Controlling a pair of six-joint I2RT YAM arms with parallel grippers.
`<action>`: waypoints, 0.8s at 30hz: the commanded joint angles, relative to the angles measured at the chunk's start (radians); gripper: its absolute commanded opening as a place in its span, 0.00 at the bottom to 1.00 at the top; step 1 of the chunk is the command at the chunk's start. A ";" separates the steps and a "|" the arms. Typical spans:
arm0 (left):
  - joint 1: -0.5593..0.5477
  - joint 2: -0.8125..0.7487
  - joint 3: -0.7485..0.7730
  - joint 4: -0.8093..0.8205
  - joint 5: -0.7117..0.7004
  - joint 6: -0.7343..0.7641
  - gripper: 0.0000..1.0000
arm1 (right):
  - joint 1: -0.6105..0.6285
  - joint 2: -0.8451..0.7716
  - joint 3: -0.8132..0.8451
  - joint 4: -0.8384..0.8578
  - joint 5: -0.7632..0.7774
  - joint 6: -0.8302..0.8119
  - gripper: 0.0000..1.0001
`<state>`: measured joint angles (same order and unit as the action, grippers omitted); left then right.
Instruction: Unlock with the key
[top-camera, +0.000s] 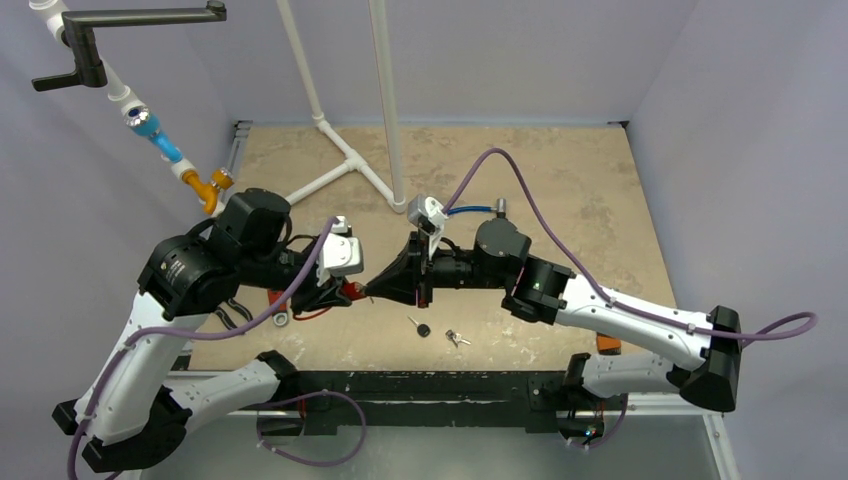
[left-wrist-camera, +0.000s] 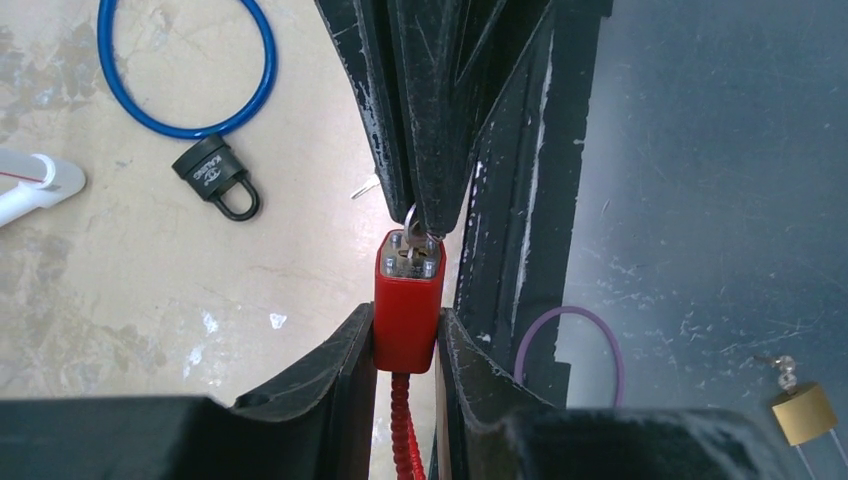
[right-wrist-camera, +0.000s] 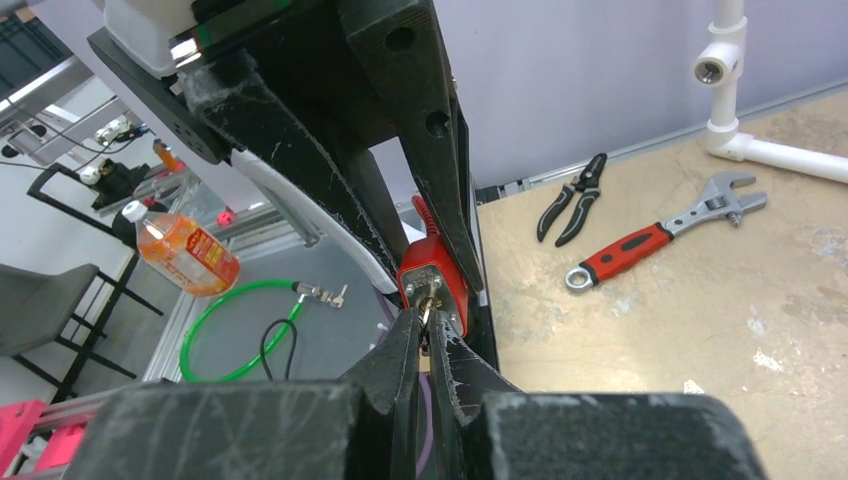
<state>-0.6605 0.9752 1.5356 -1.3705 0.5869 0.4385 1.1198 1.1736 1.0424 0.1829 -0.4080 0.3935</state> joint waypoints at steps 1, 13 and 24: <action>-0.051 -0.003 0.039 0.067 -0.057 0.048 0.00 | 0.000 0.037 0.059 -0.041 0.031 0.029 0.00; -0.157 -0.029 0.020 0.205 -0.359 0.183 0.00 | -0.001 0.083 0.029 -0.070 0.220 0.176 0.00; -0.198 -0.115 -0.121 0.352 -0.451 0.355 0.00 | -0.019 0.110 0.027 0.004 0.155 0.298 0.00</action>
<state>-0.8371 0.8989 1.4425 -1.2510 0.1574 0.6945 1.1122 1.2652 1.0626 0.1734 -0.2268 0.6338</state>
